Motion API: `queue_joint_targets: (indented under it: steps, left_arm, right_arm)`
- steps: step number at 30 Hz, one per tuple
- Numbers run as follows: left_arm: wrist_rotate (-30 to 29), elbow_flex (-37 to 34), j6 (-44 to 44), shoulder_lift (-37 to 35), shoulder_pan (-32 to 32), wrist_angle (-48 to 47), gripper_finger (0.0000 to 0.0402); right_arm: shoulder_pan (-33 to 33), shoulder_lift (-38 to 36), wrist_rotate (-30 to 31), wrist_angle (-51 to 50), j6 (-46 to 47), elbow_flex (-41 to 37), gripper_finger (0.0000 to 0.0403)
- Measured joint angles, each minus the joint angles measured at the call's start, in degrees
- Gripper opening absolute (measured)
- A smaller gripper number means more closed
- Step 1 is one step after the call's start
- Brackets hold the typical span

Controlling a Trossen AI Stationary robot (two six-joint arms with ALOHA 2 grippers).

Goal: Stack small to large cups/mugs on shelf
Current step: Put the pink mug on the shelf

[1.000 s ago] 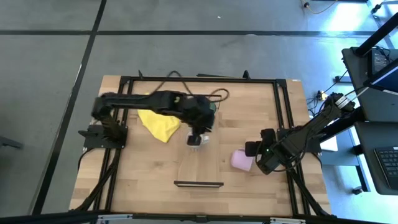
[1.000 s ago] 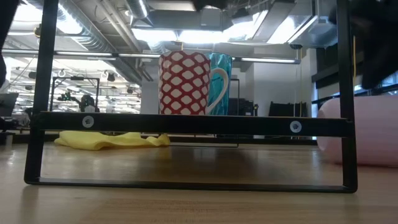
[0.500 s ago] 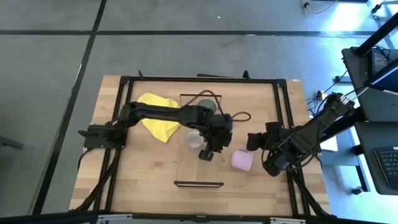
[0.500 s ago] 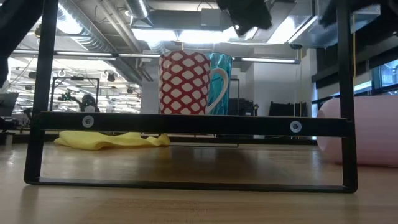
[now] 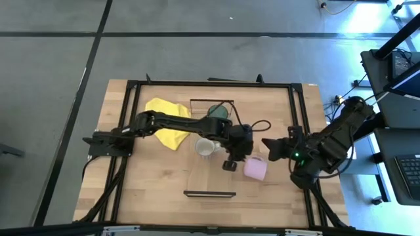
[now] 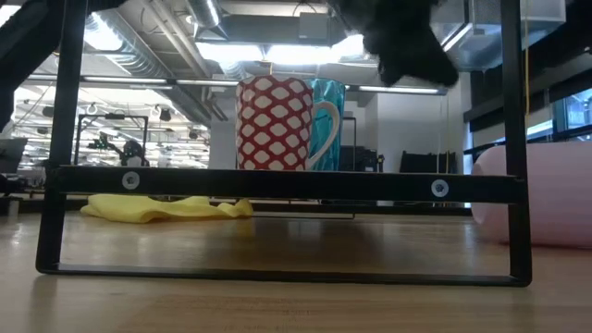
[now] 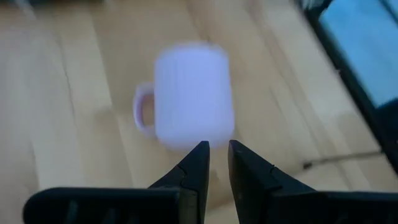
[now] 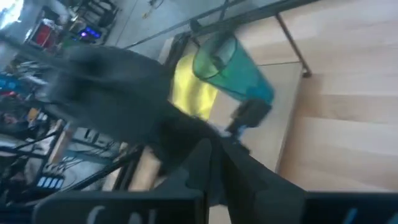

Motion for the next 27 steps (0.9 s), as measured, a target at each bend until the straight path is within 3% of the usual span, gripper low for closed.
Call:
queue_joint_targets:
  steps: [4, 11, 14, 20, 27]
  left_arm:
    - [-2.0, 0.0, -0.8, 2.8, -0.2, -0.1, 0.0055]
    - [-4.3, 0.0, -1.2, 5.0, -0.4, 0.2, 0.0055]
    - [-4.3, 0.0, -1.2, 5.0, -0.4, 0.5, 0.0055]
    - [-4.3, 0.0, -1.9, 5.0, -0.4, 1.3, 0.0055]
    - [-3.9, 0.0, -2.8, 5.0, -0.5, 1.7, 0.0055]
  right_arm:
    - [1.8, 0.0, -0.8, 0.2, 0.4, 0.7, 0.0036]
    - [3.9, 0.4, -9.6, 1.0, 2.0, 0.8, 0.0036]
    - [4.0, 0.7, -16.4, -0.6, 4.0, 0.8, 0.0036]
    - [4.0, 3.4, -36.4, -7.6, 10.1, 0.8, 0.0035]
    - [3.9, 6.6, -43.3, -7.0, 10.7, 0.2, 0.0006]
